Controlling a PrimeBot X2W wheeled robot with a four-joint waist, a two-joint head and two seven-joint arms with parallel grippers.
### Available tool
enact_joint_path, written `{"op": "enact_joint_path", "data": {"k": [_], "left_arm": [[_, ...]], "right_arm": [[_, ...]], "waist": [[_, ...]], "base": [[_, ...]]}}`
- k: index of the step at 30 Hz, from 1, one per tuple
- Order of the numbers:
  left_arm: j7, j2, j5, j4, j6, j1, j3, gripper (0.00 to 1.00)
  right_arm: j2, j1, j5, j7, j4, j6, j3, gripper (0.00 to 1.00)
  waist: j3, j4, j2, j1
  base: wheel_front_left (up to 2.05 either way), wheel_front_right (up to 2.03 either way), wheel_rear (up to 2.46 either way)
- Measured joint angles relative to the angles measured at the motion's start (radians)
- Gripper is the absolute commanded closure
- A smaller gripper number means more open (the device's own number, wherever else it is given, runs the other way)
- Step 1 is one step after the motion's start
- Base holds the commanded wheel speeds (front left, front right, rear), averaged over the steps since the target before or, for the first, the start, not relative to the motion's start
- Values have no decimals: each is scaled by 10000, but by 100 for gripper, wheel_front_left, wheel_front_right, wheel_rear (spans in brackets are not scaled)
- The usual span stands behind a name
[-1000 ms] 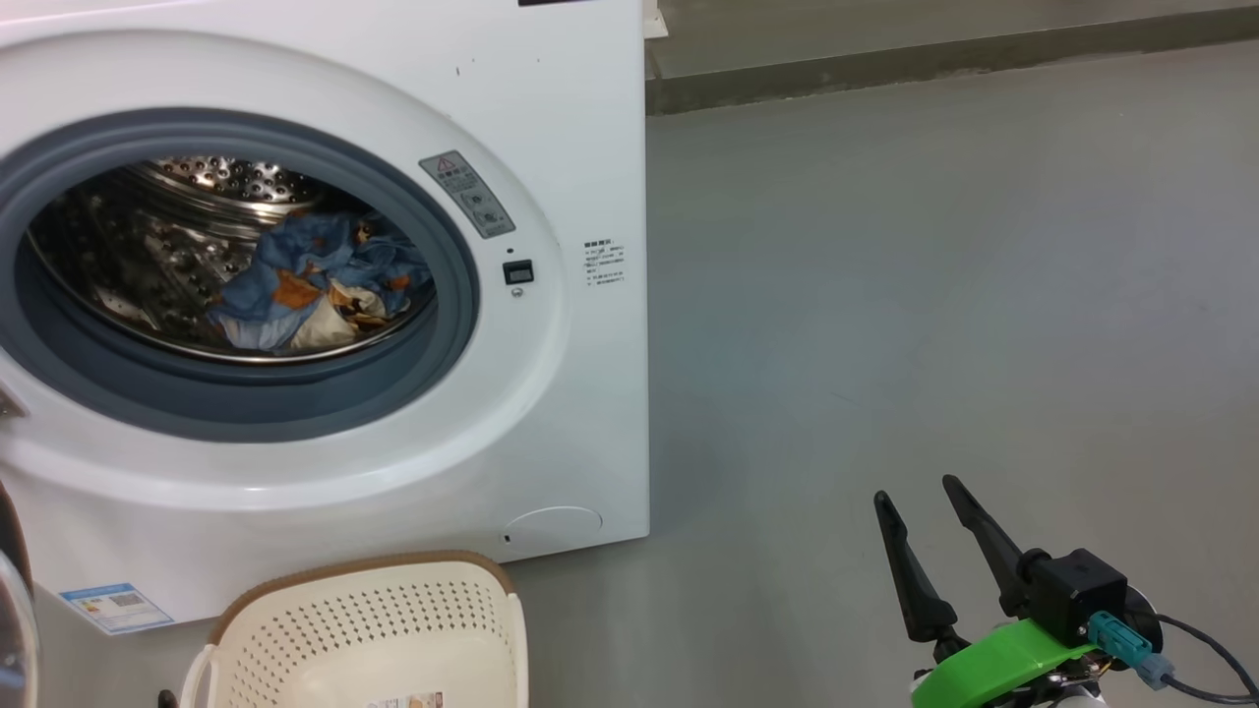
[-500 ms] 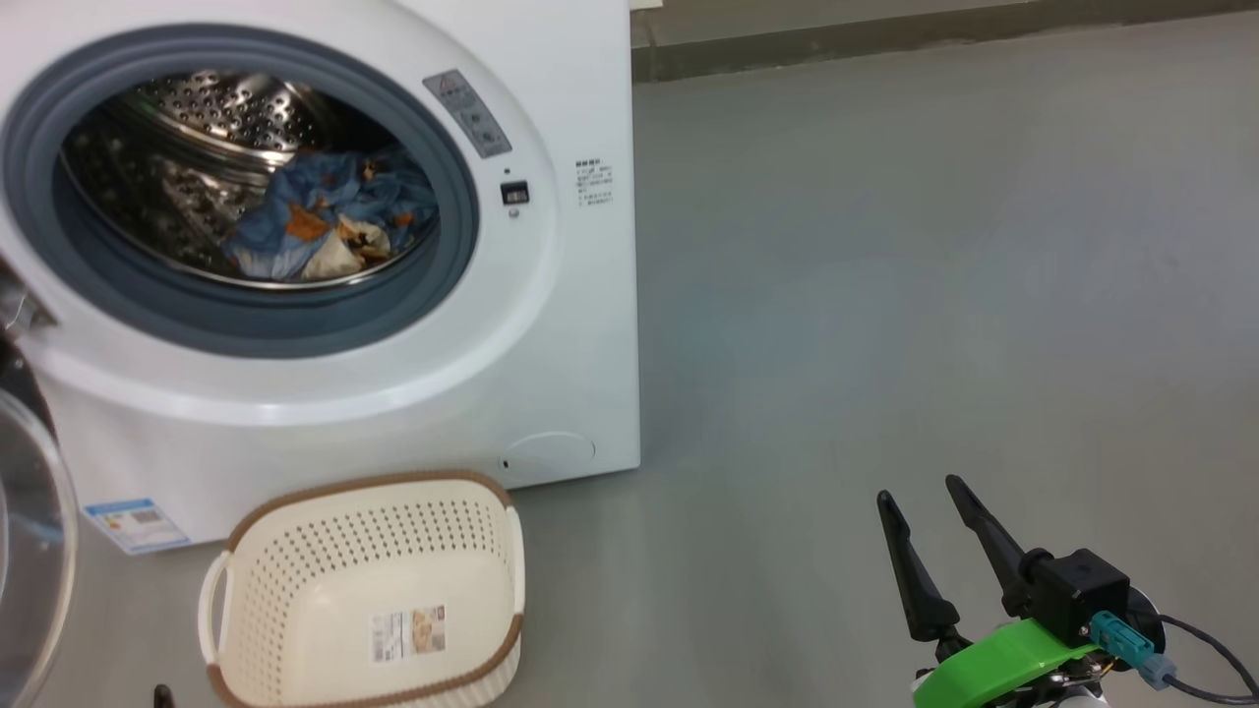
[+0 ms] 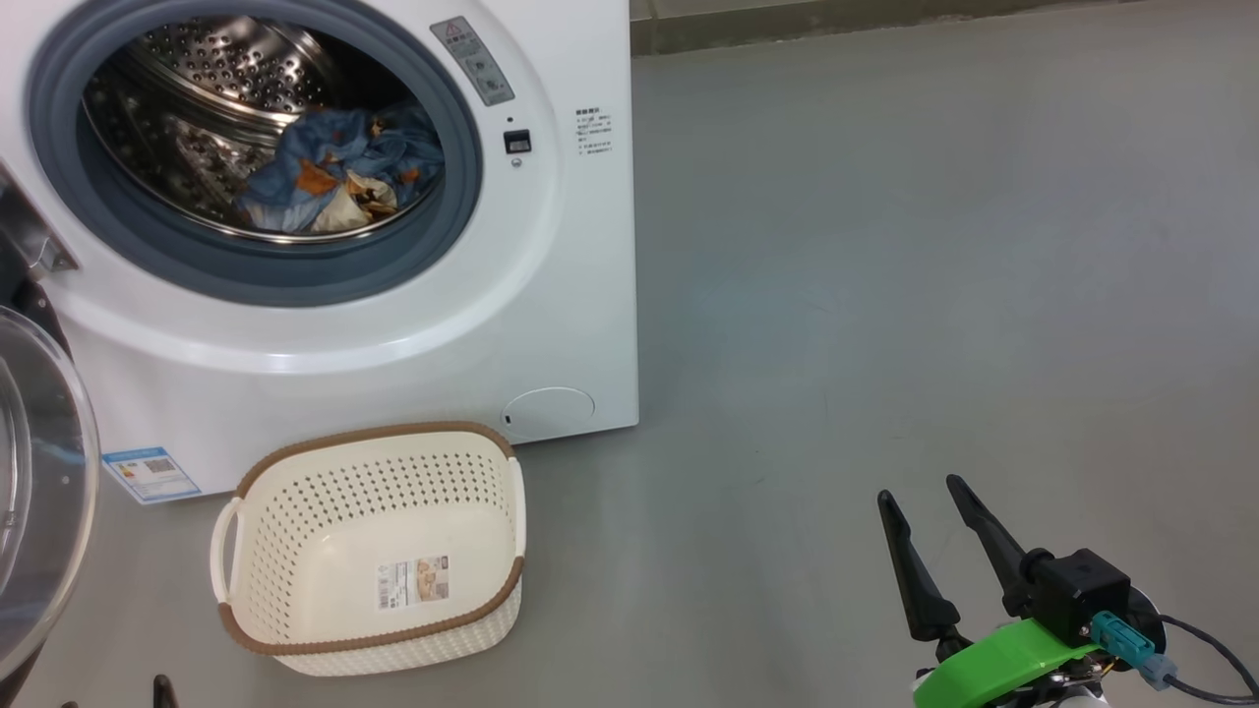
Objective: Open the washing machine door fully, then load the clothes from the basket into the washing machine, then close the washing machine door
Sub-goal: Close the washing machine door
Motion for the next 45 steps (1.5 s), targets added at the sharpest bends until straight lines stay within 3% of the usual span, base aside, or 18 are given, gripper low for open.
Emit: {"op": "enact_joint_path", "data": {"k": [24,45], "left_arm": [[0,-2,-205,-19,-19,-38,-178,0],[0,-2,-420,6,102,28,-270,0]], "right_arm": [[4,0,-10,0,-23,0,31,0],[-10,208,-29,0,-52,0,297,0]], "waist": [[-83,287,0,0],[-364,1691,0,0]], "base": [[0,0,0],[0,0,0]]}}
